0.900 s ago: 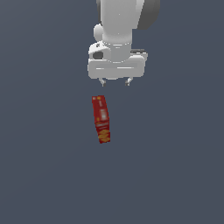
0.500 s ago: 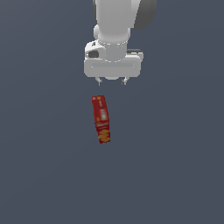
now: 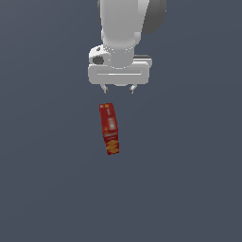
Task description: Pick up the object and move it to a goal position.
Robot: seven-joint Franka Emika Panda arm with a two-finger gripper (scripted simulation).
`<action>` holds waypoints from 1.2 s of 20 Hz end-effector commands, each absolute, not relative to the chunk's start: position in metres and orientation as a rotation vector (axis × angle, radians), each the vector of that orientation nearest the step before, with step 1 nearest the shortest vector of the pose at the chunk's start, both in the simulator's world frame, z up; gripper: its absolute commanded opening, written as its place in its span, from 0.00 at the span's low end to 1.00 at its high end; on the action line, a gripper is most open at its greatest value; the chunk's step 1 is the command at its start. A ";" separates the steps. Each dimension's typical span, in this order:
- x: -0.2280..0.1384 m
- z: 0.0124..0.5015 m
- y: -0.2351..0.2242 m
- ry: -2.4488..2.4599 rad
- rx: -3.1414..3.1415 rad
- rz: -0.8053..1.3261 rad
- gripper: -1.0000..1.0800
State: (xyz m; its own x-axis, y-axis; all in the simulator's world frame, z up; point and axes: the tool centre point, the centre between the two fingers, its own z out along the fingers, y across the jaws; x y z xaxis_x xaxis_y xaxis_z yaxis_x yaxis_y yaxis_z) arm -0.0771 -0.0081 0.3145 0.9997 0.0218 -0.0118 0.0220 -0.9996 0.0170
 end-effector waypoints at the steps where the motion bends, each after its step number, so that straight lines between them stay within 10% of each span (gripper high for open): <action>1: -0.074 0.310 -0.011 0.053 3.126 -0.018 0.96; 24: -0.037 0.243 -0.053 0.310 3.126 -0.002 0.96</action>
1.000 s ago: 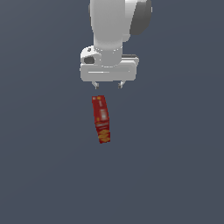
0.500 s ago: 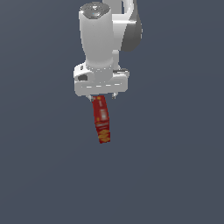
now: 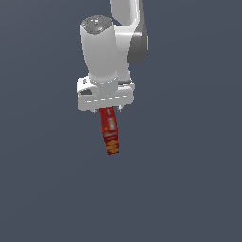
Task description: Pick up the object and move it to a goal position.
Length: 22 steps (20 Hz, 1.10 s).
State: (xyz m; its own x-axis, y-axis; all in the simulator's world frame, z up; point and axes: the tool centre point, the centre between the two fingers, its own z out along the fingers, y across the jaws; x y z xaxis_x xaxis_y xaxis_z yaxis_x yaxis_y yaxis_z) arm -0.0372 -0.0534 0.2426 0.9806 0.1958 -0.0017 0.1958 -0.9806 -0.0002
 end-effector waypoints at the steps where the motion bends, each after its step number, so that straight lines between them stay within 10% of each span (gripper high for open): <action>1: -0.037 0.243 -0.053 -0.310 -3.126 0.002 0.96; 18: -0.037 0.192 -0.054 -0.315 -3.126 0.000 0.96; 19: -0.037 0.192 -0.054 -0.315 -3.126 0.000 0.00; 22: -0.037 0.192 -0.054 -0.315 -3.126 0.000 0.00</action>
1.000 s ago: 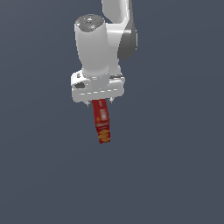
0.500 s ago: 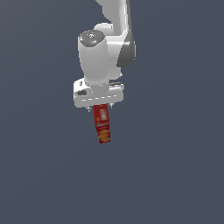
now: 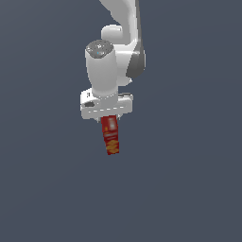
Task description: Pick up the object and move it to a goal position.
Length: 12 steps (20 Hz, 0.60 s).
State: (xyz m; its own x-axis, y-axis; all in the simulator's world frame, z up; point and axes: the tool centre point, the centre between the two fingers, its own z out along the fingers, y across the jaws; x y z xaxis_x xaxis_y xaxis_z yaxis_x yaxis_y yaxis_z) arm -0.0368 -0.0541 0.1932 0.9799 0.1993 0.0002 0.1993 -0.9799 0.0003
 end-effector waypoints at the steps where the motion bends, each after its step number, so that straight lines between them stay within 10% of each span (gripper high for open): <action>1: -0.037 0.192 -0.054 0.315 3.126 0.000 0.00; 12: -0.036 0.200 -0.056 0.315 3.125 0.001 0.00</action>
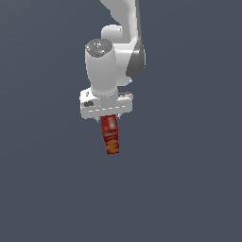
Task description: Pick up the object and move it to a goal position.
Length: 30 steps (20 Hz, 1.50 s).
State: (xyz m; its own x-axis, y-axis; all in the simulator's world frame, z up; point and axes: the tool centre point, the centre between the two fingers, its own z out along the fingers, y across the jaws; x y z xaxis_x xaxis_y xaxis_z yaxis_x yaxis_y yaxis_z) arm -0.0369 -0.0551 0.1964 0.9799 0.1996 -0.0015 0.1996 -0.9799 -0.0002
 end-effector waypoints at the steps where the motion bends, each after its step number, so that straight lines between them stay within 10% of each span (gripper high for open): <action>1: -0.036 0.203 -0.057 -0.315 -3.126 -0.001 0.00; 30: -0.011 0.434 -0.120 -0.315 -3.125 -0.001 0.00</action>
State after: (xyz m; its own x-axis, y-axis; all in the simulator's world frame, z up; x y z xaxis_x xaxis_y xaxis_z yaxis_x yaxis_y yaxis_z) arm -0.0120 -0.1164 0.4222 0.9800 0.1992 0.0003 0.1992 -0.9800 -0.0003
